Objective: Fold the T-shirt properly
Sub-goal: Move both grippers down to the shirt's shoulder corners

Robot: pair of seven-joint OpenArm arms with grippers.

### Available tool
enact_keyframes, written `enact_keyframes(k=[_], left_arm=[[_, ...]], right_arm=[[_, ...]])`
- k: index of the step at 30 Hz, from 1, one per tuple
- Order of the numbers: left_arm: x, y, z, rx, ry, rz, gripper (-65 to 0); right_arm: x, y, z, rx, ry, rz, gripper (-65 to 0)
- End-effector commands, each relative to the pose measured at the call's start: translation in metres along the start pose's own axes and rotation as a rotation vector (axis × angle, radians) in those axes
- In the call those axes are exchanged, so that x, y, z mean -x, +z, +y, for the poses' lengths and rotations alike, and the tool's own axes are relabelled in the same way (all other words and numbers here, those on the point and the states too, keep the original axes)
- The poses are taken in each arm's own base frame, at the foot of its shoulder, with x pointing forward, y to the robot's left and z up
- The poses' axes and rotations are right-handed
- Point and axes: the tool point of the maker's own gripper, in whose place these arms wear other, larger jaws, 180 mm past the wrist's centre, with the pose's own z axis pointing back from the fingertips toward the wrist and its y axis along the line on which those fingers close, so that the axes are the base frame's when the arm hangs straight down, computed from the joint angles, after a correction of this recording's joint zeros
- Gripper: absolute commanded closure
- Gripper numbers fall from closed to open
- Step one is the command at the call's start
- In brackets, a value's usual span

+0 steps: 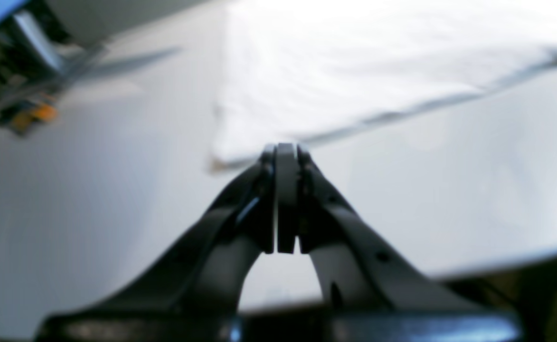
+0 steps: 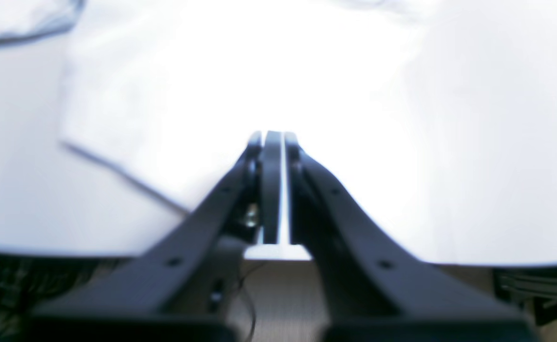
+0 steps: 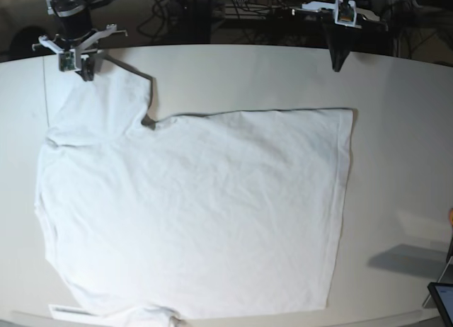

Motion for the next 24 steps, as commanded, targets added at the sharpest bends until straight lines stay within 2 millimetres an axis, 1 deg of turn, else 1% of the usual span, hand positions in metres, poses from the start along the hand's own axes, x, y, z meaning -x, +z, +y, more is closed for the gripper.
enact_keyframes(k=[1,3,4,5,7,8,9,10,11,12,14,18,21,24], left_arm=[[-0.009,0.002,0.004,-0.009,-0.008,-0.019,-1.5],[-0.015,-0.003,0.009,-0.019,-0.017,-0.02,-4.7],[-0.017,-0.005,0.009,-0.02,-0.018,-0.017,-7.6],[-0.018,-0.006,0.01,-0.021,-0.021,-0.014,-11.9],[-0.023,-0.011,0.012,-0.001,-0.038,-0.019,-18.3],[-0.026,-0.014,0.013,0.02,-0.051,-0.024,-20.2],[-0.029,-0.016,0.015,0.033,-0.063,-0.03,-20.5],[-0.028,-0.017,0.015,0.043,-0.066,-0.027,-20.5],[-0.028,-0.018,0.019,0.037,-0.053,-0.025,-20.5],[-0.028,-0.02,0.025,0.026,-0.029,-0.027,-20.5],[-0.031,-0.027,0.038,-0.008,0.049,-0.039,-20.5],[-0.03,-0.035,0.061,-0.045,0.147,-0.027,-20.5],[-0.032,-0.038,0.066,-0.031,0.139,-0.036,-20.3],[-0.032,-0.038,0.066,-0.029,0.136,-0.035,-20.3]], right_arm=[[-0.013,0.0,-0.003,-0.002,0.013,-0.032,-10.0],[-0.011,-0.003,0.006,-0.05,0.023,-0.009,-18.6],[-0.015,-0.002,0.012,-0.071,0.015,-0.022,-24.4],[-0.02,-0.001,0.014,-0.082,-0.017,-0.042,-30.6],[-0.028,0.003,0.009,-0.084,-0.122,-0.086,-42.1],[-0.031,0.006,0.005,-0.091,-0.186,-0.101,-46.9],[-0.03,0.009,0.002,-0.093,-0.238,-0.101,-49.5],[-0.028,0.012,-0.003,-0.095,-0.284,-0.098,-50.8],[-0.028,0.015,-0.01,-0.089,-0.334,-0.105,-50.8],[-0.029,0.018,-0.02,-0.081,-0.373,-0.113,-50.6],[-0.031,0.022,-0.031,-0.087,-0.428,-0.117,-50.6],[-0.033,0.026,-0.043,-0.122,-0.518,-0.102,-50.6],[-0.028,0.023,-0.047,-0.141,-0.571,-0.063,-50.5],[-0.016,0.018,-0.053,-0.128,-0.592,0.0,-50.5]])
